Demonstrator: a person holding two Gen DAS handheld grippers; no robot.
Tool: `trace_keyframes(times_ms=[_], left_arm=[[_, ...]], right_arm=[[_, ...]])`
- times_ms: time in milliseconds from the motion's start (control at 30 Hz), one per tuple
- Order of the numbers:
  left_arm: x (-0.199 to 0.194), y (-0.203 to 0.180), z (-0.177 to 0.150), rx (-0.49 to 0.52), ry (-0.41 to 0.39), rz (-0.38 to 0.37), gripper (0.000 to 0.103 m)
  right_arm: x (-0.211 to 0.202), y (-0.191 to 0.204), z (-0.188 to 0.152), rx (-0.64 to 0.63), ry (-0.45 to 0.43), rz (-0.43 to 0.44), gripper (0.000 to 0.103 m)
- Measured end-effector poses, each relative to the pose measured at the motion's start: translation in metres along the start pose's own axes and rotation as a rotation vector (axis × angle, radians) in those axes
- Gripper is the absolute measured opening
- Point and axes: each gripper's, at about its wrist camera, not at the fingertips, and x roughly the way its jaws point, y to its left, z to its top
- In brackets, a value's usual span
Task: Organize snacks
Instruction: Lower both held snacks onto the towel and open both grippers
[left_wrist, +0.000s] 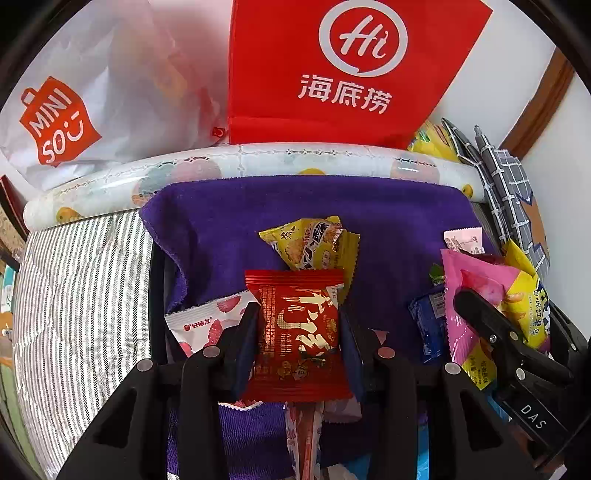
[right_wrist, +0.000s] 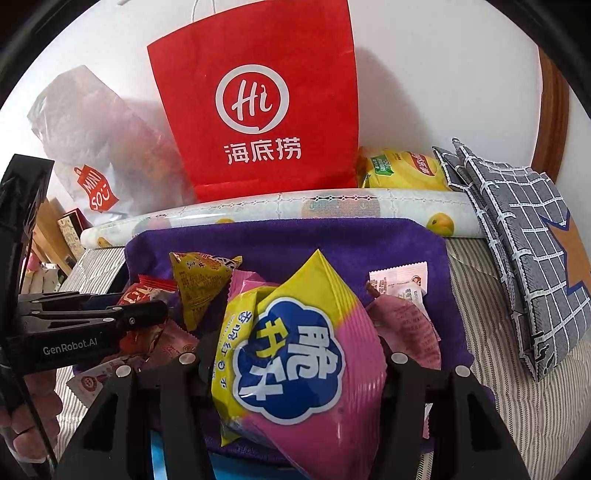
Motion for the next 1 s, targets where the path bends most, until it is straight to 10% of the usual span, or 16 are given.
trace_keyframes(times_ms=[1000], left_arm=[[-0.033, -0.008, 0.005, 0.025, -0.07, 0.004, 0.066]], right_arm=[[0.0, 0.0, 0.0, 0.005, -0.004, 0.013, 0.056]])
